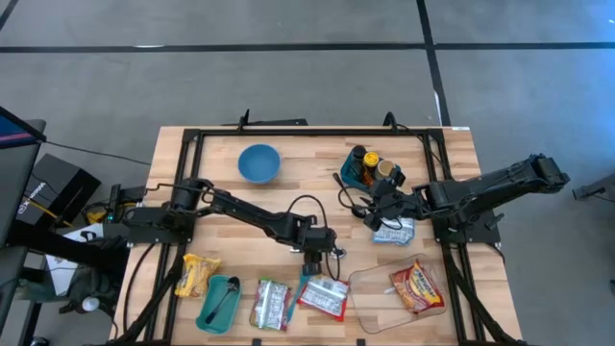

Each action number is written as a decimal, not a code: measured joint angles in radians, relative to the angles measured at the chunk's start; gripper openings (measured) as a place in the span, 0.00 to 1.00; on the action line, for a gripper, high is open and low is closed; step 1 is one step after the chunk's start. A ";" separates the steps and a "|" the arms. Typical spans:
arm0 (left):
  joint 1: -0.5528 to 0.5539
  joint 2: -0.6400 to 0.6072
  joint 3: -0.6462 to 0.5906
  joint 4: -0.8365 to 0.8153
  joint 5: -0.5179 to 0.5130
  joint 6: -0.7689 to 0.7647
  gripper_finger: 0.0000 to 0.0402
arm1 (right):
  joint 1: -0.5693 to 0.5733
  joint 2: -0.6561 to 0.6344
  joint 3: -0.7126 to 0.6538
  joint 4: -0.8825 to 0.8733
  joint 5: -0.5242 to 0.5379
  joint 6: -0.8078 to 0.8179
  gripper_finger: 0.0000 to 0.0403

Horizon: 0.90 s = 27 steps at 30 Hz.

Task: Pick & Place Food Item
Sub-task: Put the silver spoon into the green bin

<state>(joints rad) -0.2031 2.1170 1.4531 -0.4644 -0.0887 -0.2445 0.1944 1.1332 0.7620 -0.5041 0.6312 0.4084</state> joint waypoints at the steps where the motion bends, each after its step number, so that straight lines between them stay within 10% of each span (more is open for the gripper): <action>1: 0.000 0.000 0.000 0.000 -0.006 0.000 0.37 | 0.000 0.000 0.000 0.000 0.000 0.000 0.37; 27: 0.000 0.000 -0.001 -0.020 0.015 0.001 0.21 | 0.000 0.000 0.000 -0.009 -0.002 0.002 0.37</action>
<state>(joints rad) -0.2035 2.1170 1.4517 -0.4847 -0.0737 -0.2440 0.1944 1.1332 0.7620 -0.5133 0.6296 0.4103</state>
